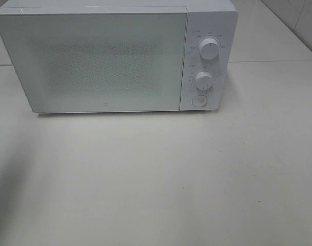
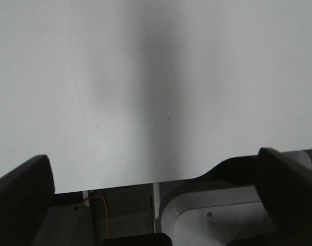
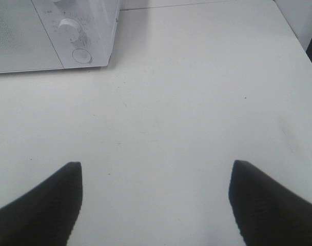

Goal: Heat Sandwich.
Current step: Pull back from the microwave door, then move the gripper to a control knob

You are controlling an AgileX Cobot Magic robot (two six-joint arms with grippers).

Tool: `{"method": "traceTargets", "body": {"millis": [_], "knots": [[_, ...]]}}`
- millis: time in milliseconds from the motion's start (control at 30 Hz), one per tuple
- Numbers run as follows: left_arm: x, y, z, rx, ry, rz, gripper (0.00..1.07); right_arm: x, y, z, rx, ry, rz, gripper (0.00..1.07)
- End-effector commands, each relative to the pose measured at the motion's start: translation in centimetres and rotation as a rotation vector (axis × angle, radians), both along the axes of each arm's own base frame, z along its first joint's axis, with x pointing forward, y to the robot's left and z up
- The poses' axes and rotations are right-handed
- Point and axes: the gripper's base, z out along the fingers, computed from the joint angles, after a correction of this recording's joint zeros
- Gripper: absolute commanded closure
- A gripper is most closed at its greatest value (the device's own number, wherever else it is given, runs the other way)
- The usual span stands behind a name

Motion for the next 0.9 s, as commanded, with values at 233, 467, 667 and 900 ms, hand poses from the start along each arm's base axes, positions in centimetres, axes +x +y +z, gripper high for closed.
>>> {"method": "traceTargets", "body": {"millis": [233, 467, 667, 900], "knots": [[-6.8, 1.5, 2.0, 0.043, -0.13, 0.087, 0.07, -0.4, 0.0, 0.0, 0.003, -0.03, -0.01, 0.31], [-11.1, 1.6, 2.2, 0.067, -0.28, 0.092, 0.07, -0.4, 0.0, 0.0, 0.003, -0.03, -0.01, 0.31], [-14.1, 1.5, 1.5, 0.061, -0.423, 0.097, 0.07, -0.4, 0.0, 0.0, 0.003, -0.03, -0.01, 0.31], [-17.8, 1.3, -0.5, 0.062, -0.565, 0.095, 0.07, -0.4, 0.0, 0.0, 0.003, -0.03, -0.01, 0.31]]}}
